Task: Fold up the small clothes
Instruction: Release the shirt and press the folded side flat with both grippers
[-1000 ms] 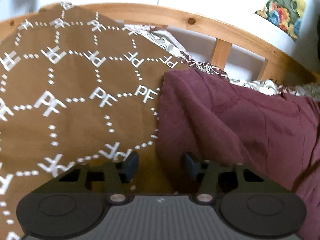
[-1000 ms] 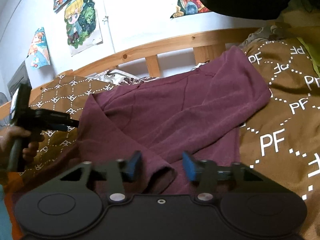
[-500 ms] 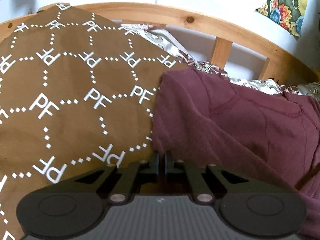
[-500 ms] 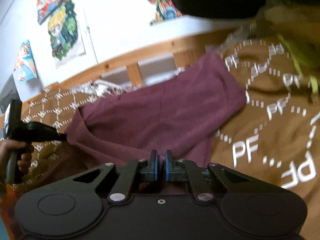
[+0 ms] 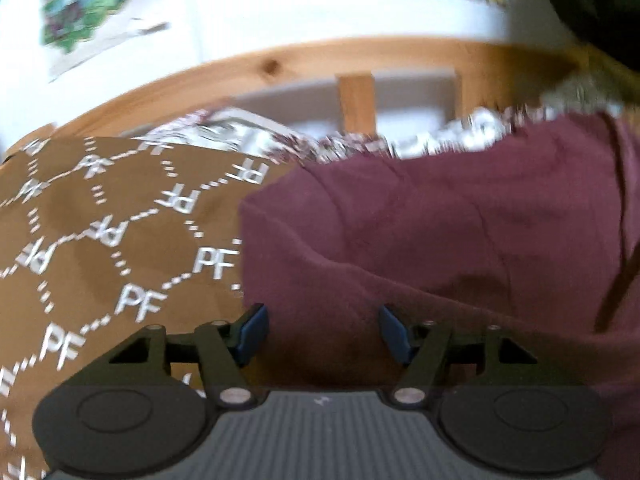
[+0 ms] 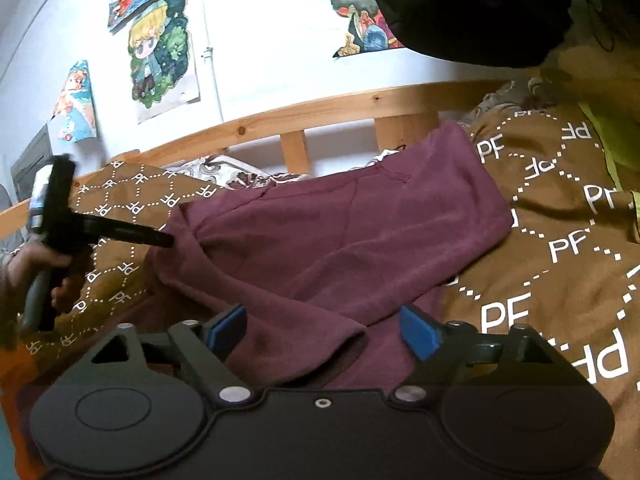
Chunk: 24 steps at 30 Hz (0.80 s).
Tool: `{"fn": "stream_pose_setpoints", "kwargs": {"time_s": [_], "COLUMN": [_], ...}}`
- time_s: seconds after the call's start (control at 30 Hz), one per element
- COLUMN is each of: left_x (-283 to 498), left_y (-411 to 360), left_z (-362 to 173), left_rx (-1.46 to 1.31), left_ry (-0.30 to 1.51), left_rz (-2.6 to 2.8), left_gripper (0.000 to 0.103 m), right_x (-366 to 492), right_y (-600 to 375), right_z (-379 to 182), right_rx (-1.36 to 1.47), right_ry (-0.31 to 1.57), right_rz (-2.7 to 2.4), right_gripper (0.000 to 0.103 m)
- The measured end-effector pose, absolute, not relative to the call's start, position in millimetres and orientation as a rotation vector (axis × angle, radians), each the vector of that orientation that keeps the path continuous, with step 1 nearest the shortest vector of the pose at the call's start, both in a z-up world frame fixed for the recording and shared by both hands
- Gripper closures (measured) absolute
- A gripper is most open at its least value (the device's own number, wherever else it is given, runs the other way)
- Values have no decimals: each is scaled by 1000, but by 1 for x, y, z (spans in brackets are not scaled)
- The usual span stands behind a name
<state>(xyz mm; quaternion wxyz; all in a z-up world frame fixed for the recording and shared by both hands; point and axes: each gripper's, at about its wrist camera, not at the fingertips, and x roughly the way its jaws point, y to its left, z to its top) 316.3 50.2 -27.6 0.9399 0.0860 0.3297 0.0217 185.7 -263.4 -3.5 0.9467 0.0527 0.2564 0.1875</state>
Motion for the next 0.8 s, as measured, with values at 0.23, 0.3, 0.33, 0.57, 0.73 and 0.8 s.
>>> {"fn": "stream_pose_setpoints", "kwargs": {"time_s": [0.23, 0.3, 0.33, 0.57, 0.73, 0.8], "left_x": [349, 352, 351, 319, 304, 304], "left_y": [44, 42, 43, 48, 29, 20], "left_z": [-38, -39, -39, -17, -4, -2], "left_rx": [178, 185, 185, 120, 246, 277], "left_ry": [691, 693, 694, 611, 563, 586], "left_rz": [84, 89, 92, -4, -182, -238], "left_gripper": [36, 36, 36, 31, 27, 27], "right_x": [188, 187, 188, 188, 188, 188], "right_y": [-267, -267, -267, -268, -267, -267], "right_z": [-6, -7, -8, -11, -11, -10], "right_rx": [104, 101, 102, 100, 88, 88], "right_ry": [545, 547, 552, 565, 564, 558], "right_rz": [348, 342, 339, 322, 325, 320], "right_gripper": [7, 4, 3, 1, 1, 1]}}
